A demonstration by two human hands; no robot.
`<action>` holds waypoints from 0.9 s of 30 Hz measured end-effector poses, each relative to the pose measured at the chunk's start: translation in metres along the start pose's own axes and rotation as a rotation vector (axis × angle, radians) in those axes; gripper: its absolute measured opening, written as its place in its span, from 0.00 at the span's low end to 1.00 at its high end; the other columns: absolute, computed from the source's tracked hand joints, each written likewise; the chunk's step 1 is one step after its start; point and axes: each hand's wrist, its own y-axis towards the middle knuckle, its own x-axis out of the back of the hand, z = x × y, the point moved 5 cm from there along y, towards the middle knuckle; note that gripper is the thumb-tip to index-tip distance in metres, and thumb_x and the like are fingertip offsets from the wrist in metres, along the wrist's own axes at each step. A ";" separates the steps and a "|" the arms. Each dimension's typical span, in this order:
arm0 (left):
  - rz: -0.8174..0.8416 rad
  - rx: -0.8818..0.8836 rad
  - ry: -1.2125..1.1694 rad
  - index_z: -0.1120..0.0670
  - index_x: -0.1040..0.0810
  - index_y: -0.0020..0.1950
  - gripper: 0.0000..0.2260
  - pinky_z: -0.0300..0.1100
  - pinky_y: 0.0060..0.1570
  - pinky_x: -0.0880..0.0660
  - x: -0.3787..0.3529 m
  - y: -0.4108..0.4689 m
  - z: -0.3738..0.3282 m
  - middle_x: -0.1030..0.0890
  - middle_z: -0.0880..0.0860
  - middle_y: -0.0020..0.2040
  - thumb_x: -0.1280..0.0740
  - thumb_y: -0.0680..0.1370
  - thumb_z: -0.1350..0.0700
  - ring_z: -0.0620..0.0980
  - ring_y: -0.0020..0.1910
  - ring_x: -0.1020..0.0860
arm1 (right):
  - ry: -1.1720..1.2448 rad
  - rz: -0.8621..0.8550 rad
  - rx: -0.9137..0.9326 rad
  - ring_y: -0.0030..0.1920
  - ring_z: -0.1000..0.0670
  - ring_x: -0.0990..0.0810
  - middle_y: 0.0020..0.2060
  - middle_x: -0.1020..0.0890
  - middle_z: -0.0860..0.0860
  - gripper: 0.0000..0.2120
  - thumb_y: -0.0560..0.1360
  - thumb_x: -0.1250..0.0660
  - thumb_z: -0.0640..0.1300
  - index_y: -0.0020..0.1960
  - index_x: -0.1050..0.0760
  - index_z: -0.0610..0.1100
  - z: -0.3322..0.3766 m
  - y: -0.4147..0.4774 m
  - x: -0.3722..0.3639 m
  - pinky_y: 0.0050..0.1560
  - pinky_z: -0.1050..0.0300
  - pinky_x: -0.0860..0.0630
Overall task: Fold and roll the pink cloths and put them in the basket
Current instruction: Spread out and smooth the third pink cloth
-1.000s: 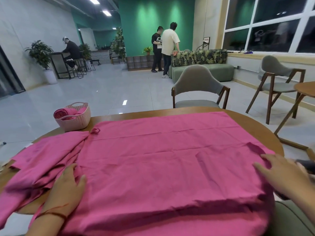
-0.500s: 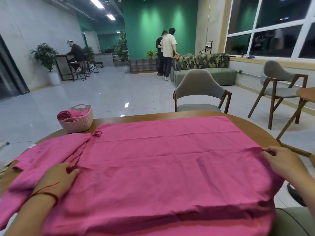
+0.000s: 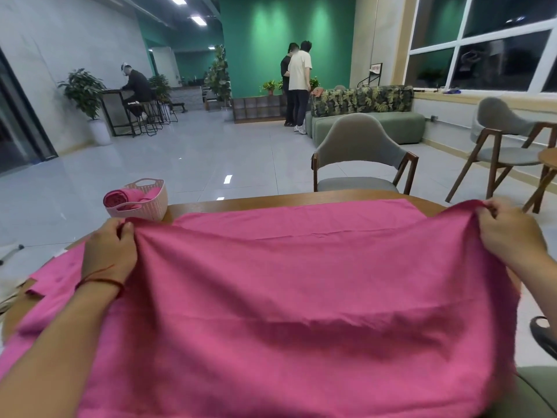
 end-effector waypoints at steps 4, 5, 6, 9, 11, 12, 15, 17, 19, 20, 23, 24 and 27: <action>-0.007 0.050 0.013 0.62 0.21 0.60 0.12 0.61 0.60 0.26 -0.025 0.054 -0.002 0.20 0.71 0.58 0.39 0.85 0.55 0.72 0.57 0.22 | -0.002 -0.032 -0.044 0.62 0.30 0.21 0.61 0.17 0.35 0.22 0.82 0.42 0.57 0.65 0.24 0.42 0.010 0.047 -0.014 0.64 0.35 0.23; 0.001 0.059 0.024 0.61 0.21 0.61 0.13 0.61 0.61 0.26 -0.034 0.069 -0.001 0.20 0.71 0.58 0.39 0.85 0.54 0.73 0.58 0.22 | -0.012 -0.037 -0.041 0.61 0.30 0.20 0.60 0.17 0.34 0.24 0.81 0.42 0.58 0.65 0.24 0.42 0.014 0.061 -0.020 0.63 0.35 0.23; 0.004 0.061 0.032 0.61 0.21 0.61 0.15 0.61 0.61 0.26 -0.042 0.083 -0.001 0.20 0.71 0.58 0.40 0.84 0.53 0.72 0.58 0.22 | -0.023 -0.041 -0.032 0.61 0.29 0.20 0.60 0.17 0.34 0.24 0.81 0.42 0.59 0.65 0.24 0.42 0.020 0.072 -0.025 0.63 0.35 0.23; 0.006 0.062 0.040 0.62 0.21 0.63 0.14 0.60 0.63 0.27 -0.069 0.122 -0.004 0.20 0.71 0.59 0.39 0.84 0.55 0.71 0.60 0.23 | -0.037 -0.013 -0.015 0.62 0.30 0.21 0.61 0.17 0.35 0.18 0.84 0.39 0.54 0.63 0.21 0.42 0.043 0.108 -0.045 0.63 0.37 0.24; 0.024 0.084 0.052 0.63 0.21 0.64 0.14 0.59 0.65 0.29 -0.092 0.147 -0.003 0.20 0.70 0.61 0.39 0.85 0.56 0.71 0.62 0.23 | -0.036 -0.007 -0.018 0.63 0.31 0.21 0.63 0.18 0.35 0.17 0.84 0.39 0.52 0.64 0.21 0.42 0.055 0.132 -0.062 0.64 0.38 0.25; 0.046 0.100 0.061 0.63 0.21 0.64 0.14 0.59 0.66 0.29 -0.104 0.158 -0.002 0.21 0.70 0.62 0.40 0.85 0.56 0.71 0.62 0.23 | -0.044 0.007 -0.022 0.64 0.31 0.22 0.64 0.18 0.36 0.17 0.84 0.39 0.51 0.65 0.21 0.42 0.060 0.142 -0.073 0.65 0.38 0.26; 0.147 0.153 0.126 0.63 0.21 0.65 0.15 0.60 0.66 0.29 -0.154 0.183 0.009 0.21 0.72 0.62 0.41 0.85 0.57 0.71 0.62 0.23 | -0.072 0.075 -0.055 0.64 0.31 0.22 0.64 0.19 0.35 0.18 0.83 0.40 0.51 0.65 0.22 0.42 0.067 0.164 -0.116 0.65 0.37 0.25; 0.227 0.159 0.186 0.63 0.20 0.63 0.13 0.59 0.65 0.28 -0.190 0.182 0.022 0.21 0.71 0.61 0.40 0.84 0.58 0.71 0.61 0.23 | -0.102 0.131 -0.080 0.60 0.32 0.20 0.61 0.18 0.35 0.18 0.81 0.42 0.50 0.62 0.22 0.42 0.059 0.168 -0.154 0.61 0.39 0.24; 0.317 0.135 0.258 0.59 0.19 0.56 0.10 0.59 0.62 0.25 -0.222 0.167 0.040 0.19 0.68 0.58 0.38 0.83 0.57 0.69 0.58 0.21 | -0.157 0.193 -0.133 0.54 0.35 0.21 0.58 0.18 0.36 0.16 0.81 0.44 0.49 0.61 0.23 0.44 0.041 0.158 -0.188 0.56 0.41 0.25; 0.330 0.122 0.312 0.57 0.19 0.54 0.09 0.60 0.59 0.24 -0.234 0.159 0.049 0.19 0.65 0.57 0.37 0.82 0.55 0.67 0.57 0.21 | -0.191 0.199 -0.147 0.53 0.35 0.21 0.57 0.18 0.37 0.16 0.81 0.45 0.48 0.62 0.24 0.46 0.032 0.153 -0.204 0.54 0.42 0.24; 0.261 0.066 0.361 0.54 0.21 0.50 0.04 0.60 0.53 0.22 -0.247 0.150 0.070 0.19 0.62 0.52 0.34 0.80 0.55 0.65 0.53 0.21 | -0.255 0.168 -0.096 0.50 0.36 0.21 0.54 0.18 0.40 0.16 0.83 0.49 0.49 0.61 0.26 0.49 0.023 0.145 -0.227 0.50 0.41 0.22; 0.245 0.057 0.349 0.54 0.21 0.50 0.03 0.60 0.53 0.22 -0.247 0.151 0.071 0.19 0.62 0.52 0.34 0.80 0.55 0.65 0.53 0.21 | -0.262 0.166 -0.071 0.49 0.37 0.22 0.54 0.18 0.39 0.15 0.84 0.49 0.49 0.61 0.26 0.48 0.023 0.147 -0.229 0.48 0.42 0.23; 0.263 0.059 0.354 0.53 0.22 0.51 0.03 0.59 0.55 0.23 -0.251 0.156 0.068 0.18 0.62 0.55 0.35 0.81 0.55 0.65 0.55 0.21 | -0.303 0.160 -0.028 0.47 0.40 0.25 0.54 0.19 0.39 0.15 0.85 0.49 0.49 0.61 0.26 0.46 0.018 0.155 -0.230 0.45 0.44 0.25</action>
